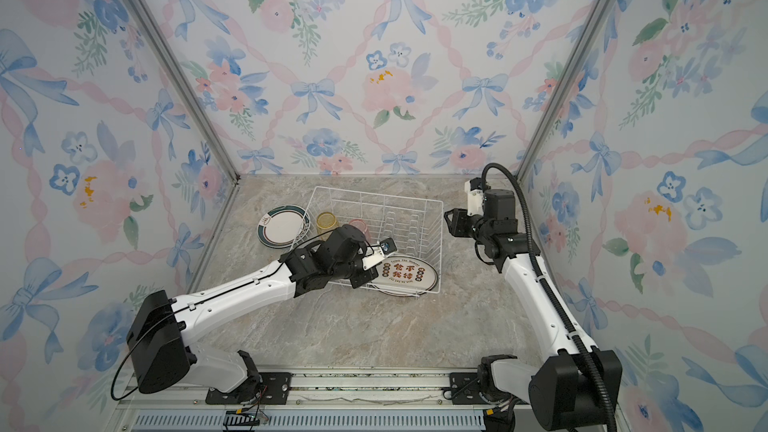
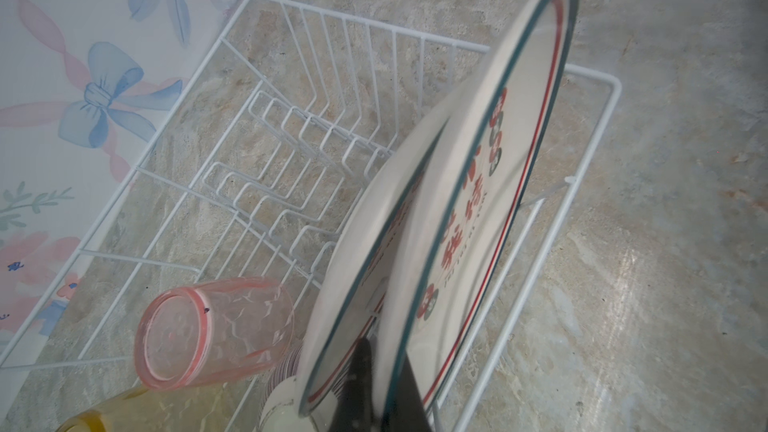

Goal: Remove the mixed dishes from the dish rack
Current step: 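Grasp the white plate with printed text with the left gripper and lift it, then raise the printed plate toward the right gripper while the right gripper reaches in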

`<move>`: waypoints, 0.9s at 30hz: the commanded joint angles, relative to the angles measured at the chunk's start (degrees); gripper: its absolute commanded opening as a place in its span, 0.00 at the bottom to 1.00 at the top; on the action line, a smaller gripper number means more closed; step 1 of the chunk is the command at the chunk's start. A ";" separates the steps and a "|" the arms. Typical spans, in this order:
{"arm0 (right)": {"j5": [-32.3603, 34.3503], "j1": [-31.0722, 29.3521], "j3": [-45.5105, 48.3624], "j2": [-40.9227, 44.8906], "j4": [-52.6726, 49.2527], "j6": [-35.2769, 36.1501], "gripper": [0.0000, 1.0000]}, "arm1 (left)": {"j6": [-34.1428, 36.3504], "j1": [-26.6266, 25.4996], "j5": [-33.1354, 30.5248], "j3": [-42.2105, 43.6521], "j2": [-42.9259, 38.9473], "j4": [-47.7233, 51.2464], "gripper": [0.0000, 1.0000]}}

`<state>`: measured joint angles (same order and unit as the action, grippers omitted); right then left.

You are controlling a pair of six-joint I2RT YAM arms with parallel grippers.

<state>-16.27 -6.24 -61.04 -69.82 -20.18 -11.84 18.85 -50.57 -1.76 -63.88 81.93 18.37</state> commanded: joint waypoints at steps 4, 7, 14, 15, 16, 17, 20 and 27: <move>-6.37 -0.12 1.33 3.40 0.98 1.47 0.44 | -4.56 5.22 7.31 -0.72 -4.92 -4.14 0.06; -10.35 0.75 1.78 4.49 2.96 0.51 0.45 | -6.38 8.10 11.31 -1.10 -5.60 -4.48 0.05; -19.18 2.54 2.44 6.91 6.23 -0.56 0.46 | -10.19 12.69 19.08 -2.58 -6.03 -4.40 0.05; -20.34 2.76 2.50 7.18 6.48 -0.47 0.46 | -10.55 13.22 20.05 -2.89 -6.24 -4.46 0.05; -21.50 2.88 2.70 7.63 6.69 -0.48 0.46 | -11.14 13.74 21.00 -3.16 -6.55 -4.46 0.05; -22.22 2.95 2.77 7.97 6.72 -0.33 0.46 | -11.67 14.34 21.95 -3.37 -6.97 -4.48 0.05; -23.75 3.12 2.85 8.65 6.49 0.01 0.47 | -12.99 16.13 25.29 -4.08 -7.88 -4.46 0.05; -25.61 3.17 3.83 9.44 7.34 0.11 0.49 | -15.33 18.12 29.35 -4.99 -8.31 -4.79 0.06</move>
<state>-39.70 -3.68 -58.02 -61.17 -14.13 -11.51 7.22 -32.84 23.31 -66.98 75.00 17.43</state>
